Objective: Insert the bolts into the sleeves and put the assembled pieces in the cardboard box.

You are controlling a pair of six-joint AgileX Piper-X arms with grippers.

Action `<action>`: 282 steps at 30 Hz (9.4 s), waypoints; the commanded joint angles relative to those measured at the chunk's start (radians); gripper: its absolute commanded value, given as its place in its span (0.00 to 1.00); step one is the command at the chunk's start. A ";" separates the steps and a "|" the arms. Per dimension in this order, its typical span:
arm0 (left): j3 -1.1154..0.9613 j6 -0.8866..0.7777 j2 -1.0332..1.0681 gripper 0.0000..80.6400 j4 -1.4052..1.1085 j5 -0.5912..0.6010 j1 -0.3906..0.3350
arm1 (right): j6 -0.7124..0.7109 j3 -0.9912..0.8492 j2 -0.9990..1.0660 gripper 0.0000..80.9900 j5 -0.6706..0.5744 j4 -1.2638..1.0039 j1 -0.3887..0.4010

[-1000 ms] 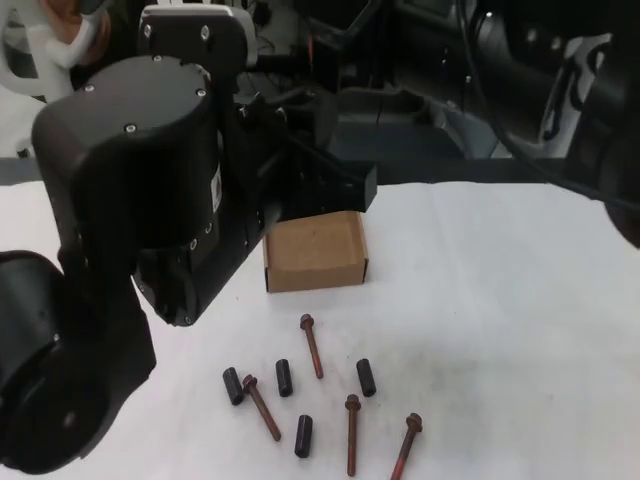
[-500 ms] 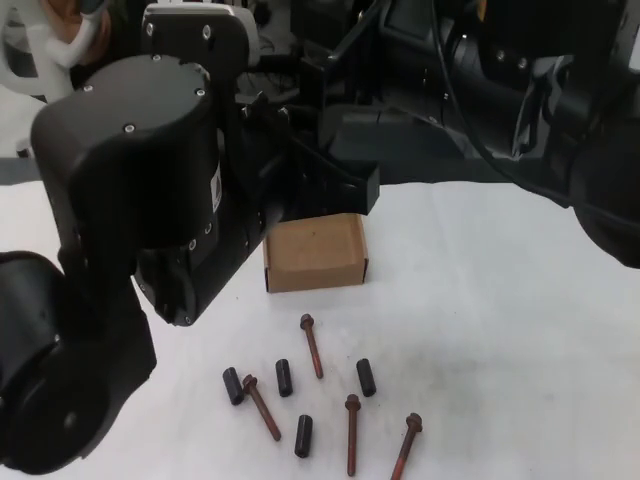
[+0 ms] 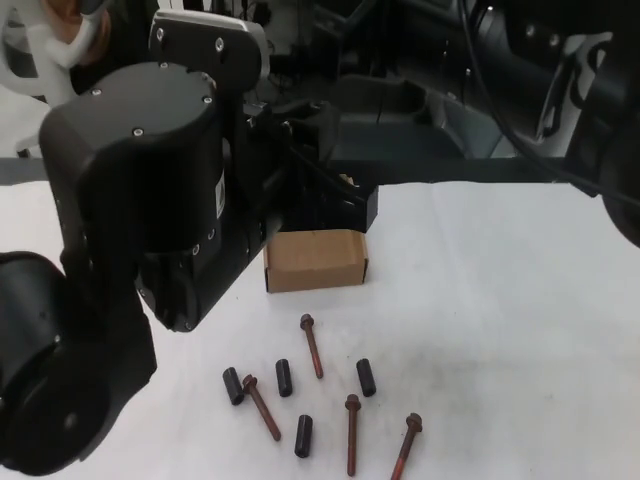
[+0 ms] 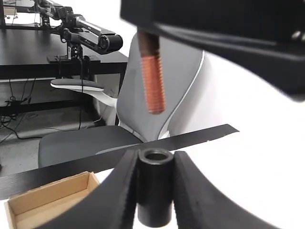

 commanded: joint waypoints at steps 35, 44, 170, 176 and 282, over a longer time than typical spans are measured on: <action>-0.005 -0.106 -0.003 0.02 -0.066 0.012 -0.002 | 0.064 0.039 -0.017 0.01 0.018 -0.028 0.013; -0.005 -0.083 -0.003 0.02 -0.073 0.003 -0.002 | 0.064 0.039 -0.017 0.01 0.018 0.013 0.013; -0.192 -0.959 0.467 0.40 0.916 0.003 0.079 | 0.048 0.079 0.115 0.86 -0.046 0.746 -0.232; -0.192 -0.966 0.545 0.43 0.833 0.009 0.084 | 0.048 0.078 0.132 0.86 -0.067 0.750 -0.218; 0.332 -0.090 -0.201 0.02 -0.500 0.342 0.135 | -0.062 0.485 -0.097 0.01 -0.104 -0.346 0.111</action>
